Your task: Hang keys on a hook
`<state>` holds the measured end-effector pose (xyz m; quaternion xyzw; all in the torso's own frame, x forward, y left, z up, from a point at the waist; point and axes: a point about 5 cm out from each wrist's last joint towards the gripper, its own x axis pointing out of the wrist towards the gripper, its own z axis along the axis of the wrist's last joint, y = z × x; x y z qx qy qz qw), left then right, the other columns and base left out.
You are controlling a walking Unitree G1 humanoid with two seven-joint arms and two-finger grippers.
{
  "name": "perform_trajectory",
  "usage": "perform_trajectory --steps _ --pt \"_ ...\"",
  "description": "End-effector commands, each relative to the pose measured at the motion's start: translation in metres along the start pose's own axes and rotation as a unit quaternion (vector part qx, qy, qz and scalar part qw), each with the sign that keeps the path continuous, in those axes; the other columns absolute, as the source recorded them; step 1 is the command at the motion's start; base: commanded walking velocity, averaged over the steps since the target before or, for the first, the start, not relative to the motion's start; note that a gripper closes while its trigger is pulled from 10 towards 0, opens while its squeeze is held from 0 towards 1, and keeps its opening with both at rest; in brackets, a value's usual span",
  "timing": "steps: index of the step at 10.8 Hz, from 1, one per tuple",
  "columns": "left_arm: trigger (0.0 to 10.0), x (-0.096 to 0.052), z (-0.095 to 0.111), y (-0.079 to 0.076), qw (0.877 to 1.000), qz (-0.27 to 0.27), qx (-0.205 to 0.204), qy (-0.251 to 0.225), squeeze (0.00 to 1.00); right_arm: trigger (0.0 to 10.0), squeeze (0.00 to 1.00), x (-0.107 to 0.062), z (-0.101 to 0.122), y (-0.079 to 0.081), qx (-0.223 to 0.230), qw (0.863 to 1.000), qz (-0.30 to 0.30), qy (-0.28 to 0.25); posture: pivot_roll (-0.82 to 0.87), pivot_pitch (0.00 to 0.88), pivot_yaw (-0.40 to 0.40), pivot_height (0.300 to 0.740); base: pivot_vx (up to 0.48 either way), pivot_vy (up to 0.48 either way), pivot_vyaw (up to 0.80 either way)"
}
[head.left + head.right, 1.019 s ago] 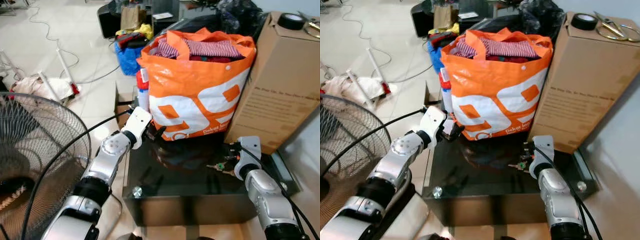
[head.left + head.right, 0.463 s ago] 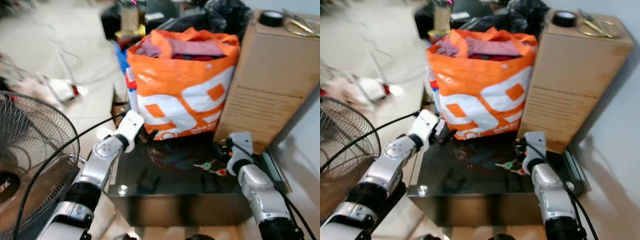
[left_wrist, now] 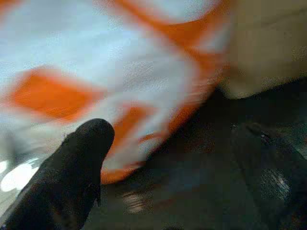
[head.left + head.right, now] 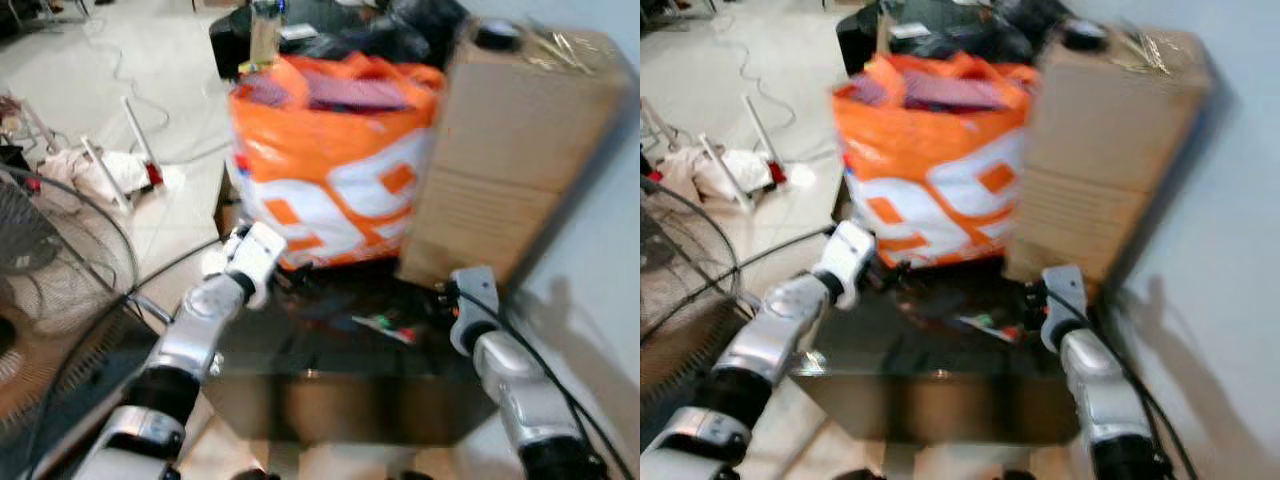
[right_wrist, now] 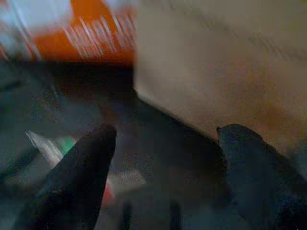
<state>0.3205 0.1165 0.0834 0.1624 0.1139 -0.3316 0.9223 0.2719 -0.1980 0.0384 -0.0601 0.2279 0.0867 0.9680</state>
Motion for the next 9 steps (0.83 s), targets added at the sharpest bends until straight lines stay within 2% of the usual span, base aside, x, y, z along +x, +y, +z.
perform_trajectory --steps 1,3,4,6,7,8,9 --pt "10.0 -0.004 -0.008 -0.002 0.998 -0.043 0.015 0.03 0.0 10.0 1.0 0.002 0.0 0.006 -0.007 1.0 0.023 0.011 -0.12 0.0 0.035 0.74 0.0 0.0 0.0" --pt "10.0 -0.009 -0.026 -0.015 0.98 -0.16 0.031 0.115 0.0 10.0 1.0 0.007 -0.006 0.012 -0.016 0.997 0.063 0.039 -0.12 0.0 0.03 0.74 0.0 0.0 0.0" --pt "10.0 -0.01 -0.028 -0.018 0.975 -0.18 0.032 0.128 0.0 10.0 1.0 0.009 -0.008 0.016 -0.021 0.995 0.081 0.047 -0.12 0.0 0.028 0.74 0.0 0.0 0.0" --pt "10.0 -0.01 -0.031 -0.018 0.974 -0.18 0.03 0.135 0.0 10.0 1.0 0.02 -0.012 0.021 -0.05 0.992 0.095 0.067 -0.12 0.0 0.019 0.74 0.0 0.0 0.0" --pt "10.0 -0.014 -0.032 -0.011 0.978 -0.157 0.033 0.133 0.0 10.0 1.0 0.027 -0.012 0.023 -0.04 0.992 0.091 0.082 -0.11 0.0 0.013 0.74 0.0 0.0 0.0" --pt "10.0 -0.017 -0.031 -0.006 0.981 -0.141 0.029 0.128 0.0 10.0 0.79 0.029 -0.013 0.024 -0.039 0.991 0.09 0.087 -0.11 0.0 0.012 0.74 0.0 0.0 0.0" --pt "10.0 -0.018 -0.025 0.003 0.989 -0.106 0.015 0.099 0.0 10.0 0.0 0.032 -0.013 0.027 -0.023 0.992 0.09 0.085 -0.1 0.0 0.01 0.74 0.0 0.0 0.0"
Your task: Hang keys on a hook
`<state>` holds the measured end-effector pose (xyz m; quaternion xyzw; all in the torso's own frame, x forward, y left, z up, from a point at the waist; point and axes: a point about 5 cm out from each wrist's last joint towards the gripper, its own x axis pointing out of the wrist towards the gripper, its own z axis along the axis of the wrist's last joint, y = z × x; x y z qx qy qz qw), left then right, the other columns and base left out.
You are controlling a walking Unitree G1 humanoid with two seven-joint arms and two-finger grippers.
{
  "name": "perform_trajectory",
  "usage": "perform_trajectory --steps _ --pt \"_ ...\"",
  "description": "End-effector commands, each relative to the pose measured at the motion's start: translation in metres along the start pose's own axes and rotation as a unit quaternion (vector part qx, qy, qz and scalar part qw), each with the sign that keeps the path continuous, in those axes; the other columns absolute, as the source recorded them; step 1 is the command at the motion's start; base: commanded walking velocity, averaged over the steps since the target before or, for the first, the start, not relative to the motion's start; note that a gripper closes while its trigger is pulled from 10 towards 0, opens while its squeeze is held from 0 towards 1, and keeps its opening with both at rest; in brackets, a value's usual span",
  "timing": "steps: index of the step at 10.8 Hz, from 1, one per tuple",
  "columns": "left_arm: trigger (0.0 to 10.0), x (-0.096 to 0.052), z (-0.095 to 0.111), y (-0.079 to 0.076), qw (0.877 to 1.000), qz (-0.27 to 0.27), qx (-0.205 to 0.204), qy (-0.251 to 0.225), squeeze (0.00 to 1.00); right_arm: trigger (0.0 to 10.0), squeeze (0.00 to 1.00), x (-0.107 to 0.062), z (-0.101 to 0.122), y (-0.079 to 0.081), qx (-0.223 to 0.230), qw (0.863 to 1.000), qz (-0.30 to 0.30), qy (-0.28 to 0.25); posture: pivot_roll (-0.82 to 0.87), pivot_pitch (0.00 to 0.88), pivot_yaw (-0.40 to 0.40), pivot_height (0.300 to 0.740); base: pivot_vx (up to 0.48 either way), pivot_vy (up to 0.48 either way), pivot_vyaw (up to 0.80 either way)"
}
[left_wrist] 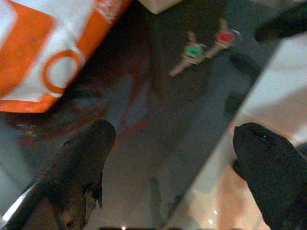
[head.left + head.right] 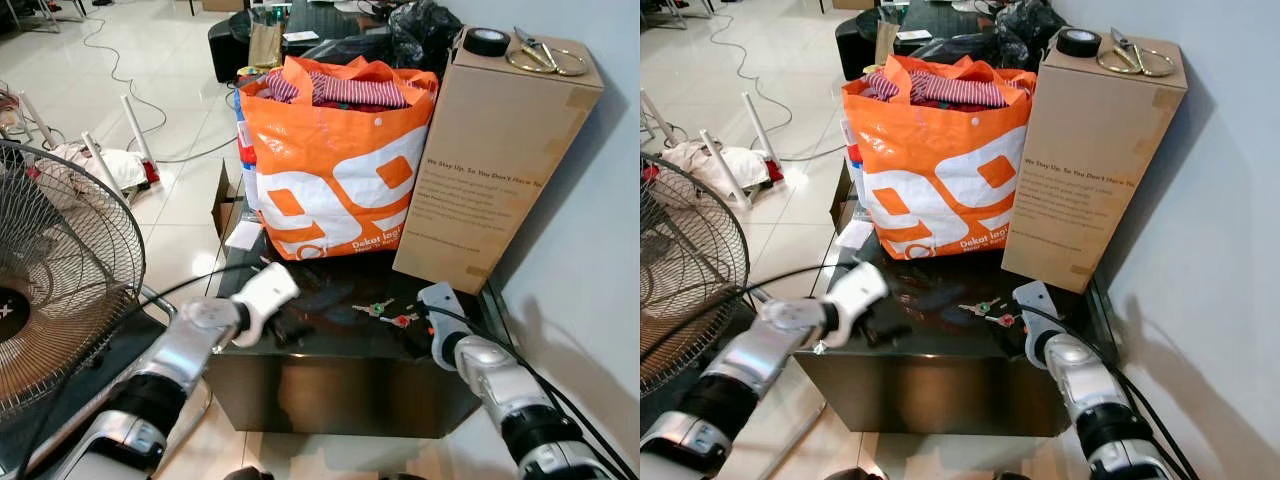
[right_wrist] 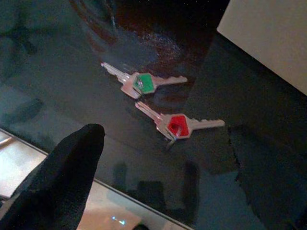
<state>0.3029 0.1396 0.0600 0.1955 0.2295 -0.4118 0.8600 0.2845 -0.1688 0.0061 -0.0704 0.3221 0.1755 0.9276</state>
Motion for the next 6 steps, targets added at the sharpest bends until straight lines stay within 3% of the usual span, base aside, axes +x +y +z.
perform_trajectory --steps 1,2,3,5,6 --pt "10.0 -0.002 0.013 0.006 0.999 0.032 0.008 -0.043 0.0 10.0 0.0 0.002 0.006 -0.001 0.006 1.0 -0.005 -0.017 -0.1 0.0 0.01 0.74 0.0 0.0 0.0" --pt "10.0 -0.002 0.018 0.009 0.995 0.063 -0.012 -0.07 0.0 10.0 0.0 0.001 0.008 -0.001 0.011 0.999 -0.013 -0.034 -0.1 0.0 0.015 0.74 0.0 0.0 0.0" --pt "10.0 -0.001 0.018 0.01 0.993 0.083 -0.026 -0.079 0.0 10.0 0.0 0.0 0.007 0.001 0.047 0.998 -0.016 -0.049 -0.11 0.0 0.026 0.74 0.0 0.0 0.0" --pt "10.0 0.002 0.014 0.002 0.996 0.056 -0.025 -0.061 0.0 10.0 0.0 0.005 -0.004 0.007 0.053 0.998 -0.022 -0.014 -0.11 0.0 0.031 0.74 0.0 0.0 0.0" --pt "10.0 0.001 0.009 0.004 0.998 0.053 -0.014 -0.04 0.0 10.0 0.0 0.008 0.004 0.007 0.057 0.998 -0.023 -0.027 -0.11 0.0 0.035 0.74 0.0 0.0 0.0"
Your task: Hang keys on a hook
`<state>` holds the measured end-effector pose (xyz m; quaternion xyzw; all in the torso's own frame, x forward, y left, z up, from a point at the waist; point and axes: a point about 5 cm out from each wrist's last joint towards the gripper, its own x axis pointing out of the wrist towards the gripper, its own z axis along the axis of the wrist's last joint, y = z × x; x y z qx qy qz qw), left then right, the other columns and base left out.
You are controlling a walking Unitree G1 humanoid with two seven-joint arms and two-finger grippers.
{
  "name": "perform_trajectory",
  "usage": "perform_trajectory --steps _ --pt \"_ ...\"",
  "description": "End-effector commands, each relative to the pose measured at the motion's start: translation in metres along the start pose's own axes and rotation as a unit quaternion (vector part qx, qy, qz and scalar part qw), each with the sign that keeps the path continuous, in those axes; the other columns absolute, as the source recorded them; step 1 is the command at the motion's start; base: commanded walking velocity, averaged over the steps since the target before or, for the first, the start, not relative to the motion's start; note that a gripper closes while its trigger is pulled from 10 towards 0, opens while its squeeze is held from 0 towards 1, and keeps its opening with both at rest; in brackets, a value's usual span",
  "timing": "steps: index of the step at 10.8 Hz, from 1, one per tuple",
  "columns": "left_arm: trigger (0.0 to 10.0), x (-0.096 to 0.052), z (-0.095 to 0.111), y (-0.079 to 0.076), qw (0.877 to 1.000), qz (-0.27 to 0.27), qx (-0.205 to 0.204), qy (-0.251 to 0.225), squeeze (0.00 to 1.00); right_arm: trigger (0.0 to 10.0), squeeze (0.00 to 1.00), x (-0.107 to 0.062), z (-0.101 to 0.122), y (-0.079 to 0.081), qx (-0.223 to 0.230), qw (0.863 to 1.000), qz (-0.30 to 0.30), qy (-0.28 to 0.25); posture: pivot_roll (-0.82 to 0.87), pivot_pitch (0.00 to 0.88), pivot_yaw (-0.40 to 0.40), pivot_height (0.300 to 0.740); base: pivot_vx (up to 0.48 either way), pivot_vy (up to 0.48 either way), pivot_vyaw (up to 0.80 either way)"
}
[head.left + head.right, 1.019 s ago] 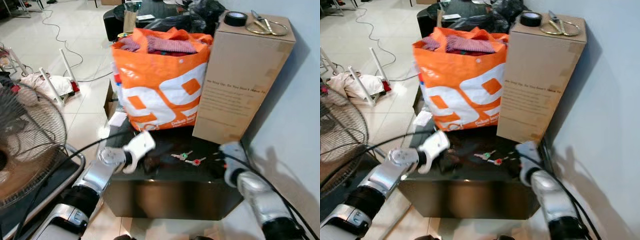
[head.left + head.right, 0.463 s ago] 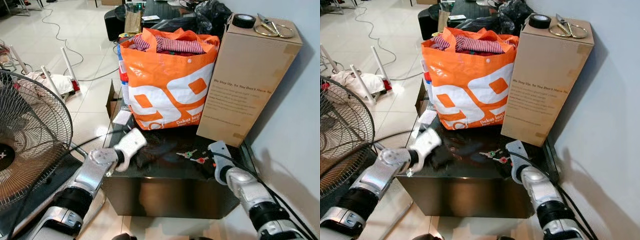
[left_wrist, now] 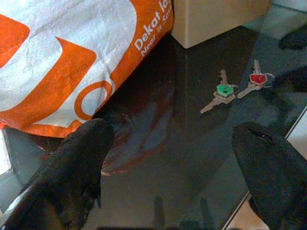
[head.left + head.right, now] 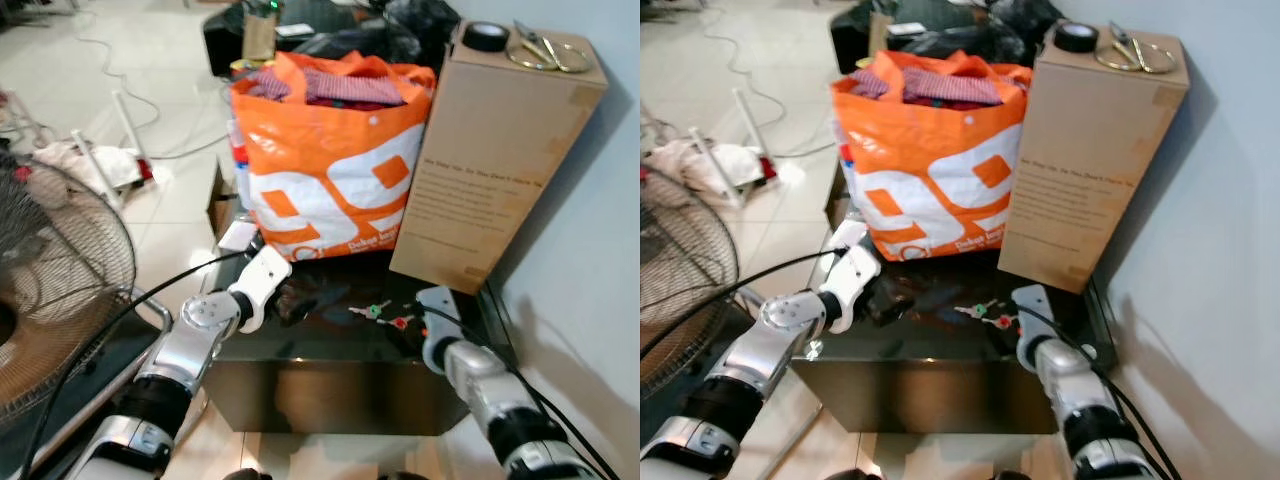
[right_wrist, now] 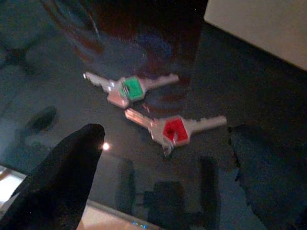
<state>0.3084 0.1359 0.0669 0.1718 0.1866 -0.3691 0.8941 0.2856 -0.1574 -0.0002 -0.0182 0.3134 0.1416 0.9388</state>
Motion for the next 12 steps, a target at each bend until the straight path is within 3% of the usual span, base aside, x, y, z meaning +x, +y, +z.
perform_trajectory --steps 1,9,10,12 --pt "10.0 -0.004 -0.001 0.004 1.0 -0.005 0.011 0.006 0.0 10.0 0.0 0.004 0.016 0.002 0.017 0.999 0.0 -0.032 -0.11 0.0 0.04 0.74 0.0 0.0 0.0" --pt "10.0 -0.028 -0.016 -0.004 0.994 -0.084 0.039 0.055 0.0 10.0 0.0 0.015 0.006 0.011 0.094 0.995 -0.032 0.017 -0.05 0.0 0.013 0.74 0.0 0.0 0.0" --pt "10.0 -0.029 -0.015 -0.004 0.994 -0.089 0.04 0.056 0.0 9.6 0.0 0.016 0.005 0.013 0.107 0.994 -0.032 0.019 -0.05 0.0 0.013 0.74 0.0 0.0 0.0" --pt "10.0 -0.031 -0.012 -0.005 0.993 -0.091 0.041 0.054 0.0 7.6 0.0 0.017 0.001 0.013 0.115 0.992 -0.054 0.024 -0.05 0.0 0.019 0.74 0.0 0.0 0.0"
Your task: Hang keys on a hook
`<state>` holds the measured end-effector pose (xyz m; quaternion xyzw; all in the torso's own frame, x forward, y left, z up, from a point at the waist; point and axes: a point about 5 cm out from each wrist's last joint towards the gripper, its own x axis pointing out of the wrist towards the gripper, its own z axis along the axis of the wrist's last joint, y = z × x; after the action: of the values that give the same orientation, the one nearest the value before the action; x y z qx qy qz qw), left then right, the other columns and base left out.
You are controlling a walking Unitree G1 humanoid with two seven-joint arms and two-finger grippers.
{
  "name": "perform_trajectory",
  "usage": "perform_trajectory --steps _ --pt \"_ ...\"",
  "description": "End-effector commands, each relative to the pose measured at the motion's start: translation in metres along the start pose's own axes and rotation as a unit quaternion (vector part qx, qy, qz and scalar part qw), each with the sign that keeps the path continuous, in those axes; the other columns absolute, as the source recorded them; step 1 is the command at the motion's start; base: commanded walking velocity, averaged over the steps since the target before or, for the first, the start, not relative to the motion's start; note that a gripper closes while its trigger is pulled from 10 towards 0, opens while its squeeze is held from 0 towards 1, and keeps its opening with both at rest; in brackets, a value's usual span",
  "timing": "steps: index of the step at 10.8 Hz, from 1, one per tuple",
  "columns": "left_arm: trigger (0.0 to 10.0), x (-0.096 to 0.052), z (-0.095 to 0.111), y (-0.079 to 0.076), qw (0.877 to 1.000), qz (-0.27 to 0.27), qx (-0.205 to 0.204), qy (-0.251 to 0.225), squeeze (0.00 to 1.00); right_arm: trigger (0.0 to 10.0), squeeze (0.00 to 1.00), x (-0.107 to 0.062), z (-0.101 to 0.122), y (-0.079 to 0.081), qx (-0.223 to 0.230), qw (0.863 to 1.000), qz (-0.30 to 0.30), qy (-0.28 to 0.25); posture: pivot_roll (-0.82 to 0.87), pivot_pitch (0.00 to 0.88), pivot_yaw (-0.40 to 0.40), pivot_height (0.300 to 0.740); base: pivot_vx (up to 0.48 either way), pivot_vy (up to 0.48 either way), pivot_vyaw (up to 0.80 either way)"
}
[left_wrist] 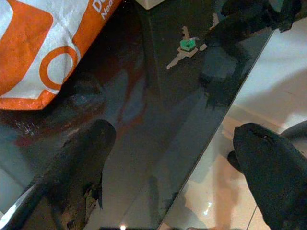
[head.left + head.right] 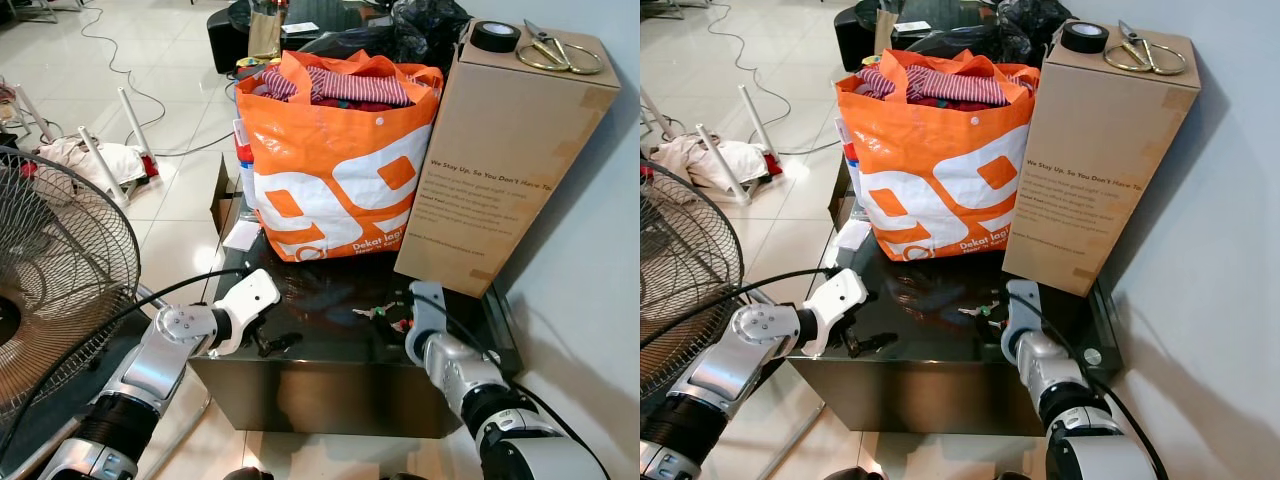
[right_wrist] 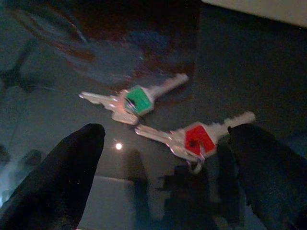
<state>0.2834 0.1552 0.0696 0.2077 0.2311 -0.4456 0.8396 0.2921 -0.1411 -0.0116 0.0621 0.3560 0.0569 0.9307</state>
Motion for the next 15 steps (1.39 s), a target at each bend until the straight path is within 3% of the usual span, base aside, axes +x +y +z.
perform_trajectory --steps 1,2,4,5,7,8,9,10,11,12,13,15 --pt "10.0 -0.003 -0.001 -0.001 1.0 -0.003 0.0 0.004 0.0 7.0 0.0 0.001 0.004 0.0 0.011 1.0 -0.008 -0.009 -0.05 0.0 0.025 0.74 0.0 0.0 0.0" --pt "10.0 -0.003 -0.003 -0.003 1.0 -0.009 -0.001 0.008 0.0 4.9 0.0 0.0 0.004 -0.005 0.023 0.999 -0.027 -0.011 -0.06 0.0 0.035 0.74 0.0 0.0 0.0" --pt "10.0 -0.002 -0.001 -0.003 1.0 -0.014 0.0 0.009 0.0 4.7 0.0 0.0 0.003 -0.008 0.026 0.999 -0.033 -0.012 -0.07 0.0 0.043 0.74 0.0 0.0 0.0" --pt "10.0 -0.001 0.001 -0.002 1.0 -0.015 0.001 0.008 0.0 4.2 0.0 -0.001 0.002 -0.011 0.032 0.999 -0.035 -0.012 -0.07 0.0 0.045 0.74 0.0 0.0 0.0" --pt "10.0 -0.002 0.005 -0.002 1.0 -0.017 0.0 0.004 0.0 2.0 0.0 -0.001 0.002 -0.01 0.041 0.999 -0.03 -0.012 -0.06 0.0 0.042 0.74 0.0 0.0 0.0" --pt "10.0 -0.003 0.003 -0.003 1.0 -0.018 -0.001 0.007 0.0 1.5 0.0 0.0 0.001 -0.008 0.041 0.999 -0.03 -0.01 -0.06 0.0 0.043 0.74 0.0 0.0 0.0" --pt "10.0 -0.004 0.001 -0.004 1.0 -0.021 -0.001 0.01 0.0 1.6 0.0 0.0 -0.001 -0.007 0.043 0.999 -0.028 -0.007 -0.05 0.0 0.041 0.74 0.0 0.0 0.0" --pt "10.0 -0.005 0.001 -0.006 1.0 -0.022 -0.003 0.011 0.0 1.8 0.0 0.0 -0.004 -0.005 0.044 0.999 -0.026 -0.003 -0.04 0.0 0.038 0.74 0.0 0.0 0.0" --pt "10.0 -0.006 0.0 -0.006 1.0 -0.022 -0.004 0.012 0.0 2.9 0.0 0.0 -0.006 -0.005 0.044 0.999 -0.026 -0.002 -0.04 0.0 0.036 0.74 0.0 0.0 0.0" --pt "10.0 -0.008 -0.001 -0.008 1.0 -0.023 -0.006 0.014 0.0 6.9 0.0 0.0 -0.01 -0.004 0.045 0.999 -0.028 0.003 -0.03 0.0 0.035 0.74 0.0 0.0 0.0" --pt "10.0 -0.01 -0.003 -0.009 1.0 -0.024 -0.007 0.017 0.0 10.0 0.0 0.0 -0.01 -0.004 0.048 0.998 -0.03 0.003 -0.02 0.0 0.034 0.74 0.0 0.0 0.0" --pt "10.0 -0.013 -0.003 -0.009 0.999 -0.027 -0.005 0.021 0.0 10.0 0.0 0.0 -0.009 -0.006 0.051 0.998 -0.042 -0.001 -0.02 0.015 0.043 0.74 0.0 0.0 0.0"
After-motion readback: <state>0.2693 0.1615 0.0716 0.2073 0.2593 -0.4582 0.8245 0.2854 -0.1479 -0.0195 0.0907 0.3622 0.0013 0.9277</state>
